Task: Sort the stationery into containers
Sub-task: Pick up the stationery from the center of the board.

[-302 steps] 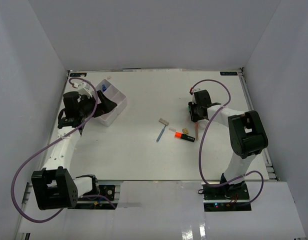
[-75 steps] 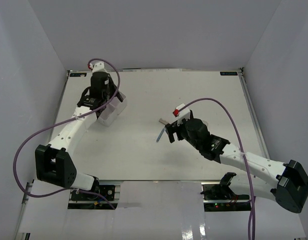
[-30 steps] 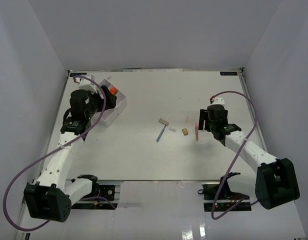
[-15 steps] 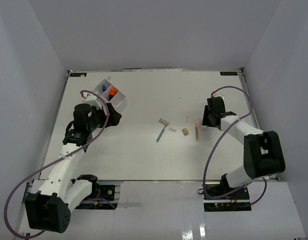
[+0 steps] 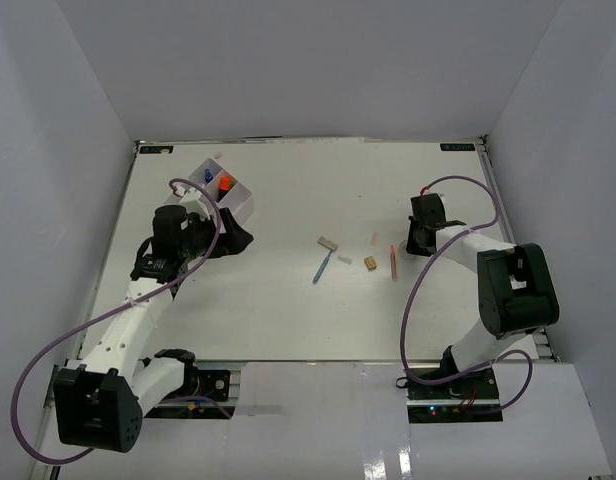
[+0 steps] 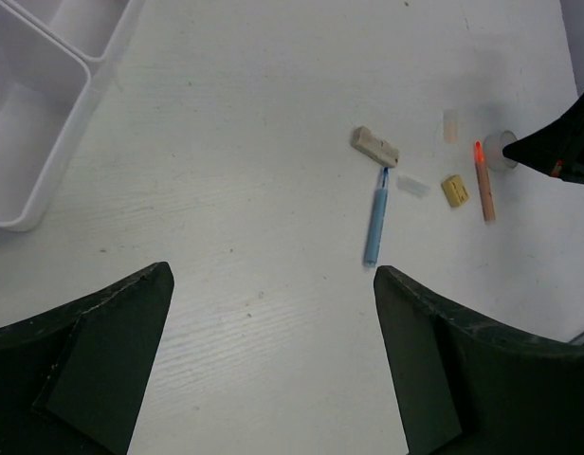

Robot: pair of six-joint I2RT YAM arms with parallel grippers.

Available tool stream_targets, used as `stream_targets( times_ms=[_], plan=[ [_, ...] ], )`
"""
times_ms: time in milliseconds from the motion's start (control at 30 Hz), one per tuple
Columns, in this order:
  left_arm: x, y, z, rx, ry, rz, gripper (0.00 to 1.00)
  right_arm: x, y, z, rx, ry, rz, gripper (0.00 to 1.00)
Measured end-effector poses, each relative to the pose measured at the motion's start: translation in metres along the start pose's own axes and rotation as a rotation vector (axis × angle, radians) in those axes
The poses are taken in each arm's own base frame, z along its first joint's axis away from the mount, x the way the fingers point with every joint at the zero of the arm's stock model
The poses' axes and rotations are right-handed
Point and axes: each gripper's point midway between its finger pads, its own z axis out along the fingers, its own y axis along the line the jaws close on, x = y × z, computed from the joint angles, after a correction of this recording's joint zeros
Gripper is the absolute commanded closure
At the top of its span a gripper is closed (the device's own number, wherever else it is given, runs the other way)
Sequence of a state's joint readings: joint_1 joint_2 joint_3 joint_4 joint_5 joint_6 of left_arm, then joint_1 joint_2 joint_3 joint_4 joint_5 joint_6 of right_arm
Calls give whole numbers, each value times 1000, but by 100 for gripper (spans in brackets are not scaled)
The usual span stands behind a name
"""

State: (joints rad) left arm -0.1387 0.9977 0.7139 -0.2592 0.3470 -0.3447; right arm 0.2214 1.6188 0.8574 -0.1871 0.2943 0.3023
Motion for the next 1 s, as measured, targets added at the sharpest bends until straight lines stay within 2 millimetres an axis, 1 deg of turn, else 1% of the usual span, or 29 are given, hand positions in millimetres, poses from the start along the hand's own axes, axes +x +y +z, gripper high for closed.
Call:
stream_targets(
  times_ms=[33,100,167,200,233,333,433,467,533,633,700,767,867,1000],
  plan=[
    [4,-2,1,14,18,-17,3,-1,1,0,-4,-5,3,92],
    [8,-9,2,42,38,-42,4,-3,2,-3,-15,-14,7,92],
    [10,-22,2,78,53,-57,4,-8,5,-11,-45,-46,11,92],
    [12,-32,2,101,64,-60,4,-11,7,-18,-66,-67,12,92],
    [14,-44,2,126,75,-59,4,-15,10,-28,-93,-97,11,92],
    [17,-91,3,220,110,-43,4,-32,27,-63,-201,-219,0,92],
    [20,-134,8,288,147,-45,6,-49,59,-107,-363,-374,-28,92],
    [21,-144,11,298,156,-49,6,-50,67,-121,-404,-408,-39,92],
    [25,-161,19,301,179,-61,7,-51,89,-146,-510,-480,-69,92],
    [31,-183,32,300,205,-79,10,-43,113,-171,-626,-536,-104,92],
    [33,-195,40,301,214,-89,12,-38,123,-182,-677,-556,-118,92],
    [36,-204,47,302,217,-100,14,-33,131,-187,-712,-563,-124,92],
    [38,-214,54,306,220,-116,17,-30,138,-190,-742,-566,-123,92],
    [36,-223,63,316,210,-129,20,-29,144,-193,-770,-563,-113,92]
  ],
)
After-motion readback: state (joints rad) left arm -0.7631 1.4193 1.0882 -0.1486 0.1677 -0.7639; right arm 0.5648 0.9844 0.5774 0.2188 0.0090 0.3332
